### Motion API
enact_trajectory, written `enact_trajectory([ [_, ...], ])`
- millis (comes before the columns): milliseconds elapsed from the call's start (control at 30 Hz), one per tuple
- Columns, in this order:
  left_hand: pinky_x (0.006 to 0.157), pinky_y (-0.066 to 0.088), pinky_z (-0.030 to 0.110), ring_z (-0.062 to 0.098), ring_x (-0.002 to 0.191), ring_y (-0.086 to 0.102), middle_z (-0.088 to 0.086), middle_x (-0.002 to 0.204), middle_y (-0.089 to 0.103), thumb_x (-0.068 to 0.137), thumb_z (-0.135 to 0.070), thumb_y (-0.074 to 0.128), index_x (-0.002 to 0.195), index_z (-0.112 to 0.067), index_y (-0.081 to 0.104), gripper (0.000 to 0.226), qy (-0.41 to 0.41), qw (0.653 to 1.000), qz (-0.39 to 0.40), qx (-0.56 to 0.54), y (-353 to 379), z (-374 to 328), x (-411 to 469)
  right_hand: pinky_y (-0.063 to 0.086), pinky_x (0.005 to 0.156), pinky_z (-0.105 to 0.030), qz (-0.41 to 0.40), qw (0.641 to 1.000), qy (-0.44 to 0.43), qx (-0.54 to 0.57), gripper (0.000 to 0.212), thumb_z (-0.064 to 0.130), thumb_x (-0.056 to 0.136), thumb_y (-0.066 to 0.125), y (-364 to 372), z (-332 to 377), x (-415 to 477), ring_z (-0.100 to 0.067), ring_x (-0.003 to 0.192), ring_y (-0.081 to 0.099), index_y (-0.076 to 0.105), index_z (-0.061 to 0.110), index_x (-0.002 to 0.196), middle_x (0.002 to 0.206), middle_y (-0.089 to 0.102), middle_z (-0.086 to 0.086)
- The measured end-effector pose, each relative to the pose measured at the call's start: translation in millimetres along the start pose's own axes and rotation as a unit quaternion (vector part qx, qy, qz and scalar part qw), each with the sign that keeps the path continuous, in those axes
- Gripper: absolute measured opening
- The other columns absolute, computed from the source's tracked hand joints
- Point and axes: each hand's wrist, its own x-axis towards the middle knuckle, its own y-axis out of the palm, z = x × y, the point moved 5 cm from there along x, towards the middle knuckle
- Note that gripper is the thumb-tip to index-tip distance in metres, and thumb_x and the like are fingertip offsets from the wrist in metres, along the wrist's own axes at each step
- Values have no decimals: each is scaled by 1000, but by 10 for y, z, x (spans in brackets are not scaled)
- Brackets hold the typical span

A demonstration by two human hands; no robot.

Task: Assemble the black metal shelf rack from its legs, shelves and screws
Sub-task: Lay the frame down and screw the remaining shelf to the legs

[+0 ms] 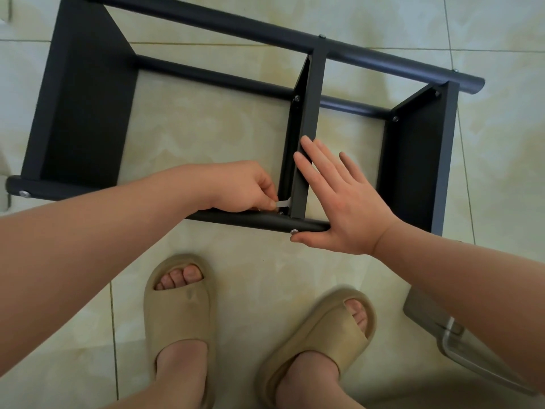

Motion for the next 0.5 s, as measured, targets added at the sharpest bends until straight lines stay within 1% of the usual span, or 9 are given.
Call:
enact_trajectory([
  [67,73,49,26,3,74,67,-13,72,74,96,-25,64,82,-28,66,15,-4,999,-23,42,-99,31,-37,11,124,-57,17,1000,3,-4,114,84,82,43,-4,10,-1,-21,156,-9,4,14,162,170,-9,-4],
  [133,63,42,22,-4,70,63,-21,66,72,98,-27,60,83,-29,59,15,-12,992,-66,105,-271,37,-115,6,125,-55,43,999,12,-12,115,87,81,41,-25,17,-9,-19,155,-14,0,17,162,169,-14,-2],
  [200,58,37,21,-5,70,62,-24,65,70,98,-30,60,82,-30,57,15,-8,986,-108,126,-455,-2,-209,2,126,-51,68,997,20,-11,114,89,80,36,-93,13,9,-16,155,-17,-1,19,162,169,-15,1],
  [233,57,36,22,-5,70,63,-24,64,70,98,-31,60,82,-30,57,16,0,983,-128,130,-548,-49,-258,2,127,-48,76,997,20,-7,112,89,80,33,-153,4,28,-16,155,-13,2,21,162,169,-12,2],
  [267,57,36,22,-4,70,62,-22,63,70,98,-32,59,80,-31,56,18,11,978,-155,141,-645,-116,-297,5,127,-46,78,997,20,-3,107,88,81,31,-228,-11,50,-17,156,-6,8,22,162,170,-5,2],
  [333,57,38,24,2,72,63,-13,65,71,99,-34,57,78,-31,55,21,42,959,-225,167,-878,-283,-334,11,124,-40,54,998,28,0,91,78,88,35,-423,-94,124,-20,154,13,19,24,160,168,12,1],
  [367,60,41,28,8,76,63,-9,71,71,99,-34,55,79,-29,55,20,59,947,-261,176,-1003,-377,-329,12,123,-37,36,998,42,-3,84,71,92,39,-528,-168,181,-21,153,17,19,25,160,167,17,1],
  [433,66,43,36,20,82,58,-3,84,65,100,-32,51,84,-22,53,19,93,921,-321,200,-1233,-578,-275,11,123,-38,5,997,80,-18,80,57,97,50,-723,-363,318,-23,155,13,14,27,161,167,16,0],
  [500,65,38,37,23,81,51,0,85,56,102,-30,46,87,-20,49,18,113,897,-363,227,-1423,-758,-180,9,124,-43,-12,993,113,-37,81,48,98,55,-882,-557,479,-24,156,5,10,27,162,169,12,-2],
])
